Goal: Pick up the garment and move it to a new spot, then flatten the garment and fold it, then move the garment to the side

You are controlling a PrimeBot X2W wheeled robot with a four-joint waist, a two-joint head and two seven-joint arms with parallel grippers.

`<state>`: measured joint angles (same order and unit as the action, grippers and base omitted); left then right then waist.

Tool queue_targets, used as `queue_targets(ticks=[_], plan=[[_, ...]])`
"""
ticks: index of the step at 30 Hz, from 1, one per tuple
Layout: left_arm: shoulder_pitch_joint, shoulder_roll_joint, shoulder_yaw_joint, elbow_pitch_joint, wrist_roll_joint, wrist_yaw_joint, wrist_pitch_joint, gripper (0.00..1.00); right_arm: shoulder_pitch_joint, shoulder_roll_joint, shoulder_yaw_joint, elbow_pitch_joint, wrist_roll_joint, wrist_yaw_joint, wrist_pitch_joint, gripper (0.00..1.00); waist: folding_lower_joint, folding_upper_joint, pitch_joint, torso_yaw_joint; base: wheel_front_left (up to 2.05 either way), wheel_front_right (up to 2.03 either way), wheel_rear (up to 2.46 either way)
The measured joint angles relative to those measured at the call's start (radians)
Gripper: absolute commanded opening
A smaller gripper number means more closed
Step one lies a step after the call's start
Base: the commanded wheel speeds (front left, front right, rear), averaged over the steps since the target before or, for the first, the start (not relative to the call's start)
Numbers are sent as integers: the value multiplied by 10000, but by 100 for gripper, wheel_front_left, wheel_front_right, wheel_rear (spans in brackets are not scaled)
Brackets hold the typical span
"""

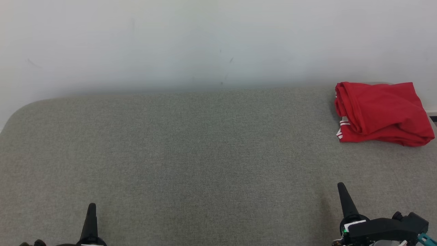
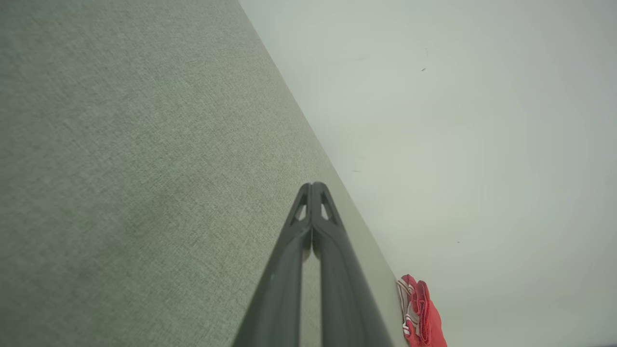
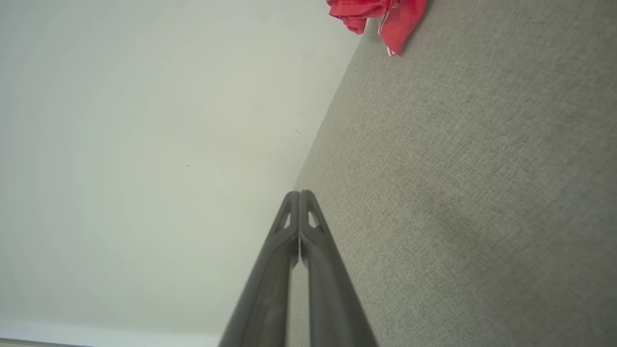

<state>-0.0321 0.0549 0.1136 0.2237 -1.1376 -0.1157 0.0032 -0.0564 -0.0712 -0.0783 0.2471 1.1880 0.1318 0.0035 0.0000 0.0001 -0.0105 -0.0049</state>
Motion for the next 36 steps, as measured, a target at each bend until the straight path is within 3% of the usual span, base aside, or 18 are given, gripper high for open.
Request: queue_targets(ticks=[36], plan=[[-518, -29, 4, 150, -3352, -86, 780, 0, -340, 136, -255, -6, 2968, 0, 769, 0, 0, 0, 89, 32, 0, 0, 0]])
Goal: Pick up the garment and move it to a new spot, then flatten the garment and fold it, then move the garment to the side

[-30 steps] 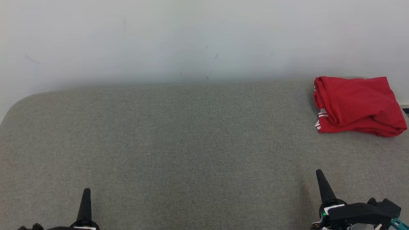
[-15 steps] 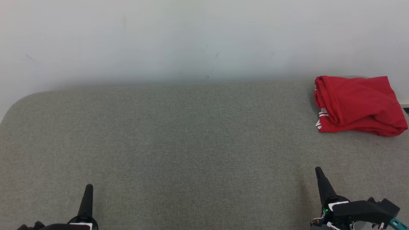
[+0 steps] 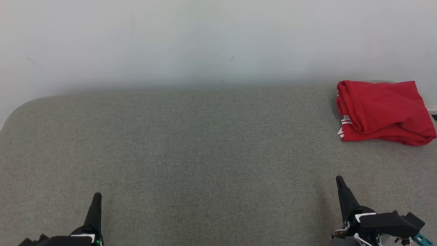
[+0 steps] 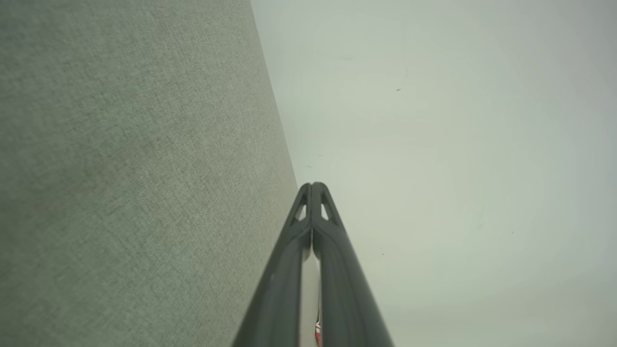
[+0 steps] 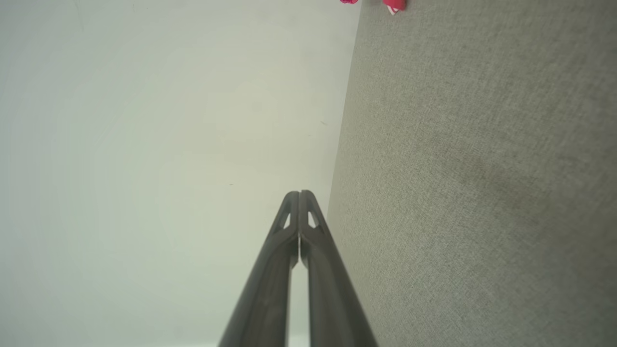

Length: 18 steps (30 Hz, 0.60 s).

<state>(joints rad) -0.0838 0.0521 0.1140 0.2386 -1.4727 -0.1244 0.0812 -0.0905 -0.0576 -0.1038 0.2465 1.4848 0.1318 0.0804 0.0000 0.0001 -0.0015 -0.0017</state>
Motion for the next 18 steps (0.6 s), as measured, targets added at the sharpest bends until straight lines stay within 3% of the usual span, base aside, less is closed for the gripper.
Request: queue_targets(ticks=[18], plan=[[-199, -10, -2, 67, -1363, -50, 345, 0, -150, 50, -105, -2, 1267, 0, 339, 0, 0, 0, 46, 17, 0, 0, 0]])
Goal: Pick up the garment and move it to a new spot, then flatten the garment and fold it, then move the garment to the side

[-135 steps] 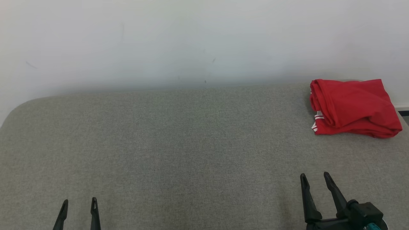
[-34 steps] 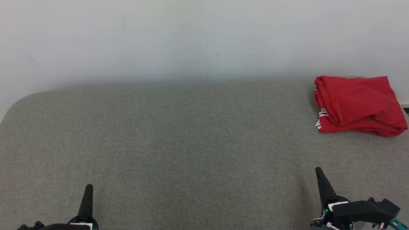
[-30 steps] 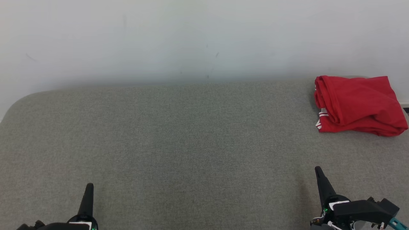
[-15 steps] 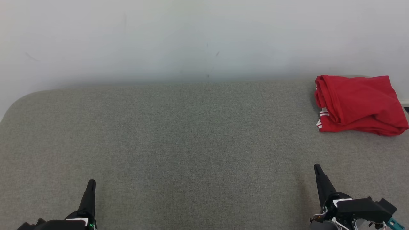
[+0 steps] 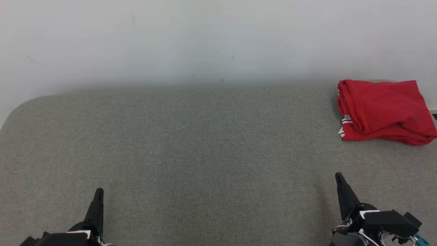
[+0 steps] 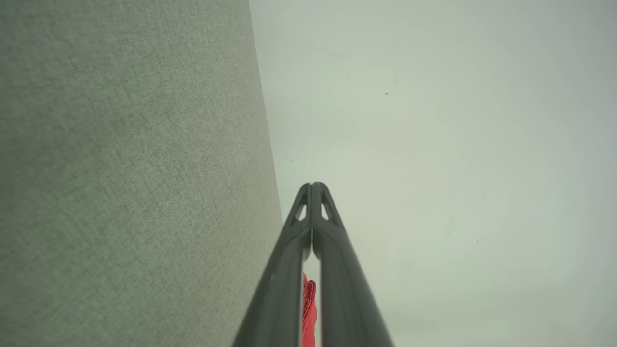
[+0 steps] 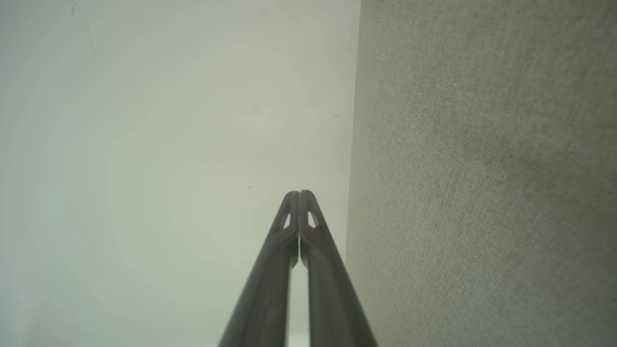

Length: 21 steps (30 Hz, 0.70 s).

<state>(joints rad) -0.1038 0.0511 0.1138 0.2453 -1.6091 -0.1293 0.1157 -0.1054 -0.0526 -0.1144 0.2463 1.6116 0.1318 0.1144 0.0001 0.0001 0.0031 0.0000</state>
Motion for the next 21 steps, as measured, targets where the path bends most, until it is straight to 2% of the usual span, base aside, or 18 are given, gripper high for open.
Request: queue_targets(ticks=[21], plan=[[-8, -2, -2, 4, -10, 0, 4, 0, -11, 6, -4, -2, 4, 0, 0, 0, 0, 0, 0, 0, 0, 0, 0]])
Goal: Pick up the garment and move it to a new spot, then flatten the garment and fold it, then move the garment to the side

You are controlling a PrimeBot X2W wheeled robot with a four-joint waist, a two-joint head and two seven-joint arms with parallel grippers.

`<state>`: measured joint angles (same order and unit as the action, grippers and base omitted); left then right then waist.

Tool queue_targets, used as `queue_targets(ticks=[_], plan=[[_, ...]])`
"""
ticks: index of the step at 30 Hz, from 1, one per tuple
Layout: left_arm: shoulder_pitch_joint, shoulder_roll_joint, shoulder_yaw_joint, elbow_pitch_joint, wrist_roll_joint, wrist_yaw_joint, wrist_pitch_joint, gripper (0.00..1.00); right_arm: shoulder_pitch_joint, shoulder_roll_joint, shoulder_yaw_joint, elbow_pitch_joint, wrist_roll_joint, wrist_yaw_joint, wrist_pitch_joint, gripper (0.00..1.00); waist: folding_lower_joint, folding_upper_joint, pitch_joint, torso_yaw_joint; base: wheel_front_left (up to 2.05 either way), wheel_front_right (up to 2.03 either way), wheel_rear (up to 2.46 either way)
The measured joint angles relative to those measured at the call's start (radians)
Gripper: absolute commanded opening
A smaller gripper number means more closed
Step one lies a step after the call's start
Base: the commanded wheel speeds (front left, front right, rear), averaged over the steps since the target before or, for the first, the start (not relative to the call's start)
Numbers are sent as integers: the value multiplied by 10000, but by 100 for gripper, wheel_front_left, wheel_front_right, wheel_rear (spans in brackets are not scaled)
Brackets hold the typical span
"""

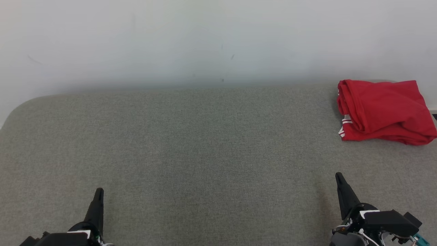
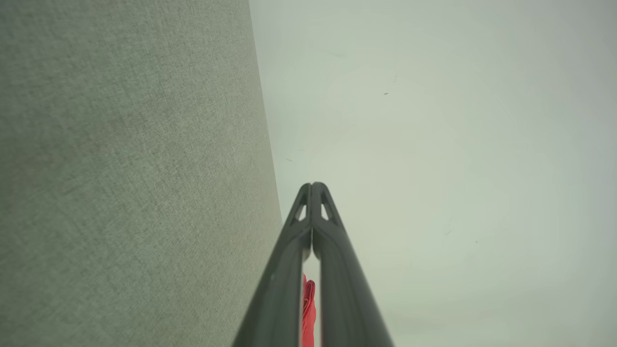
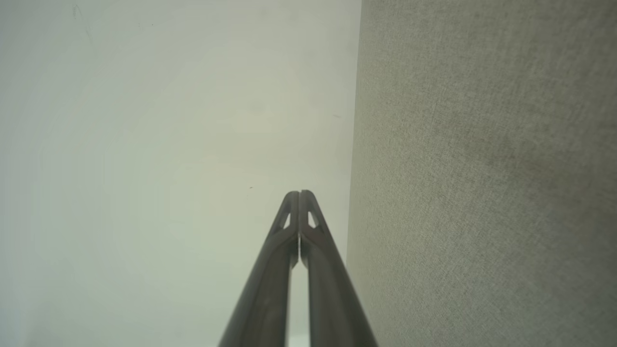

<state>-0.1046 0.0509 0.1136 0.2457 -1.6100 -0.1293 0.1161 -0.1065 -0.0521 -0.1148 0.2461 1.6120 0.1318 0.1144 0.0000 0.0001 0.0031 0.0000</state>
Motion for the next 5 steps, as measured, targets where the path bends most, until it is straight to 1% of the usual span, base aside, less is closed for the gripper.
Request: queue_targets(ticks=[5], plan=[[0, 0, 2, 0, -2, 0, 0, 0, 0, 0, 2, 0, 0, 0, 0, 0, 0, 0, 0, 0, 0, 0, 0]])
